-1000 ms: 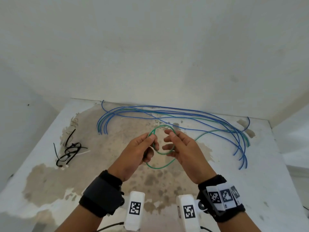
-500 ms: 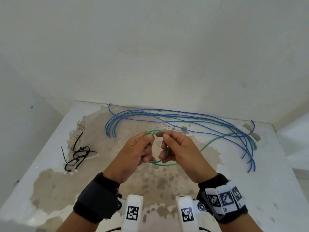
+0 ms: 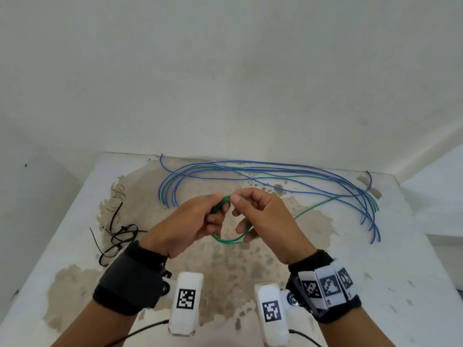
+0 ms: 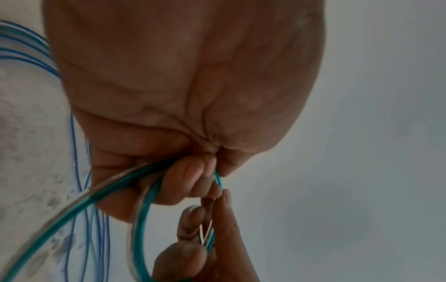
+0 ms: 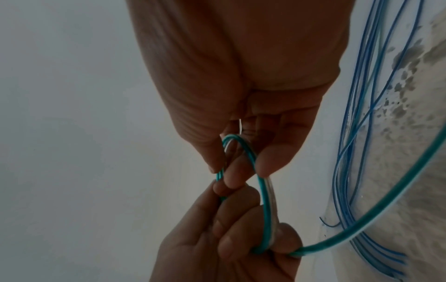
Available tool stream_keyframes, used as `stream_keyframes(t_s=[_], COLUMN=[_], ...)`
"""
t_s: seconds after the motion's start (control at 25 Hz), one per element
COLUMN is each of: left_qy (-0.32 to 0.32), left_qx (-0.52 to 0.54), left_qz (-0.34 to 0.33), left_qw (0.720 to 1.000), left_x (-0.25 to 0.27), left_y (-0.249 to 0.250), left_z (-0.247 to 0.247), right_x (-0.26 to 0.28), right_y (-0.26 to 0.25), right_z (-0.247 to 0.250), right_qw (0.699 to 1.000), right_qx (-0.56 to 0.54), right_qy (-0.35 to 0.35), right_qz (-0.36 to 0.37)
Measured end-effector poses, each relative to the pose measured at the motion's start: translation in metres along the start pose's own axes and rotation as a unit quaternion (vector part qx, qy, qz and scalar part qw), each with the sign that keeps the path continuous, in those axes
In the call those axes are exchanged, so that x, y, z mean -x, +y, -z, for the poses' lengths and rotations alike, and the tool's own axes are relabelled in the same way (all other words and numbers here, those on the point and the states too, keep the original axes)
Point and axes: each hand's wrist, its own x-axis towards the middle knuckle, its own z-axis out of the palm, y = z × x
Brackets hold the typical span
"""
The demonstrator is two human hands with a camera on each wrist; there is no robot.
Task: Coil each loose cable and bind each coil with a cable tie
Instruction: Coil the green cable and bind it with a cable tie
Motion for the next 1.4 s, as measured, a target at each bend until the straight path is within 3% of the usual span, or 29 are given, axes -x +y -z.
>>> stream_keyframes(t_s=[0.16, 0.4, 0.64, 0.84, 1.0, 1.04, 1.12, 1.2, 1.24, 1.32, 1.4], left_qy=[-0.010, 0.034, 0.037, 0.027, 0.097, 0.114, 0.127, 0.130, 0.136, 0.159, 0.173], left_qx=[-0.009, -0.058, 0.121, 0.128, 0.248, 0.286, 0.334, 0.347, 0.342, 0.326, 0.321], left_qz=[-0.039, -0.062, -0.067, -0.068, -0.133, -0.155, -0.182, -0.181, -0.176, -0.169, -0.164], left_qw=[0.999, 0.996, 0.990, 0.989, 0.955, 0.939, 0.916, 0.911, 0.913, 0.917, 0.916], left_x=[-0.001, 0.002, -0.004, -0.012, -0.024, -0.027, -0.030, -0.032, -0.033, -0.033, -0.033], left_y=[-0.001, -0.005, 0.006, 0.006, 0.011, 0.013, 0.018, 0.018, 0.016, 0.012, 0.009], left_z=[0.005, 0.013, 0.013, 0.008, 0.009, 0.010, 0.014, 0.016, 0.016, 0.017, 0.019], right_x=[0.003, -0.005, -0.012, -0.017, -0.020, -0.019, -0.016, -0.017, -0.021, -0.029, -0.031], right_y=[-0.003, -0.008, -0.015, -0.017, -0.005, 0.000, 0.009, 0.016, 0.020, 0.019, 0.018], right_z=[-0.005, -0.004, -0.013, -0.005, -0.006, -0.006, -0.012, -0.020, -0.021, -0.019, -0.016], right_qw=[1.000, 0.999, 0.999, 0.999, 0.992, 0.989, 0.985, 0.980, 0.971, 0.922, 0.914], right_qx=[0.017, 0.053, -0.030, -0.035, 0.000, 0.020, 0.050, -0.027, -0.130, -0.328, -0.360], right_qy=[0.022, 0.009, 0.022, 0.037, 0.129, 0.145, 0.088, 0.047, 0.069, 0.127, 0.138], right_qz=[0.002, 0.006, 0.000, -0.006, -0.007, -0.036, -0.138, -0.190, -0.187, -0.158, -0.126])
